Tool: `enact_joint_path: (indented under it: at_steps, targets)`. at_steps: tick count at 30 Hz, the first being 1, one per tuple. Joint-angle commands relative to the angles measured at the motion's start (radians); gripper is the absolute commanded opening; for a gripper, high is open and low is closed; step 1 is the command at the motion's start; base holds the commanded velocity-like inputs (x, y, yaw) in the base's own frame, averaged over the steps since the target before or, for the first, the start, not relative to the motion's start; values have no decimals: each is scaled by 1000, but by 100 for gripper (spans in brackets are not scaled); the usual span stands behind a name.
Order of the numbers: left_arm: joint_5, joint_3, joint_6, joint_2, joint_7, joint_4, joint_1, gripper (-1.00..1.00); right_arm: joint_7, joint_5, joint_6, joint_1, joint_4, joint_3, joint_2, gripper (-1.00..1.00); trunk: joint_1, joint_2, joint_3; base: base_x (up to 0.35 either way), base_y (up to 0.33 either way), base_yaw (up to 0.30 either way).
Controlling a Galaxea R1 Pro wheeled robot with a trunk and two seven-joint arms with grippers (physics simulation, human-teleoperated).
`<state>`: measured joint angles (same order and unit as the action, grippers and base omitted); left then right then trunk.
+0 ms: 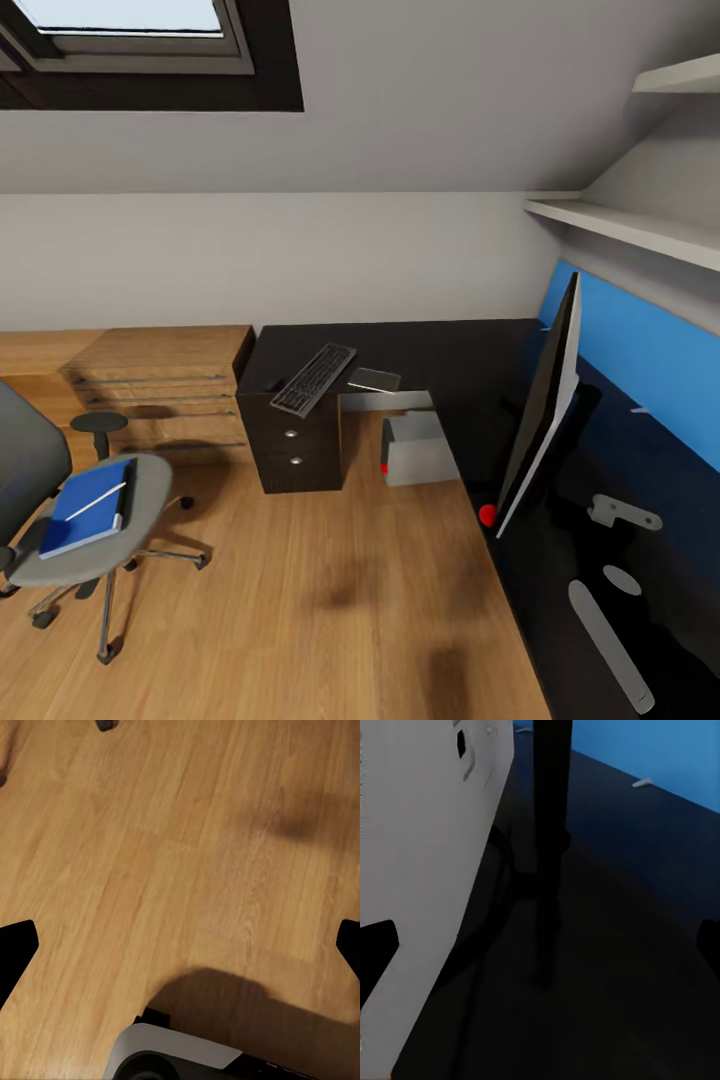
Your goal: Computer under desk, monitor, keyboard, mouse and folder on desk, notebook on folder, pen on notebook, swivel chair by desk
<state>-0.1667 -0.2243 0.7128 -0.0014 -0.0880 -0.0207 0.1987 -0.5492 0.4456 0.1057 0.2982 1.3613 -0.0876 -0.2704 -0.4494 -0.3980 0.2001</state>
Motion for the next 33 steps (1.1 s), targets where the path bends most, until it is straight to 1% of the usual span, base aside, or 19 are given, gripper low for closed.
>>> enact_joint_path:
  at_steps: [1,10,16,33]
  targets:
    - [-10,-3,2,0,-9,1,1,100,-8,4,5,1,1,-3,-1,100,-1,-2,2,13,0,56]
    - [-10,-3,2,0,-9,0,1,100,-8,2,-8,1,0,-3,-1,100,-1,-2,9,5,0,110]
    - [-10,-3,2,0,-9,1,1,100,-9,1,-20,1,-1,-3,-1,100,-1,-2,15,1,0,167]
    - [-10,-3,2,0,-7,1,1,100,-9,1,-23,1,-1,-2,-1,100,-1,-2,33,0,0,177]
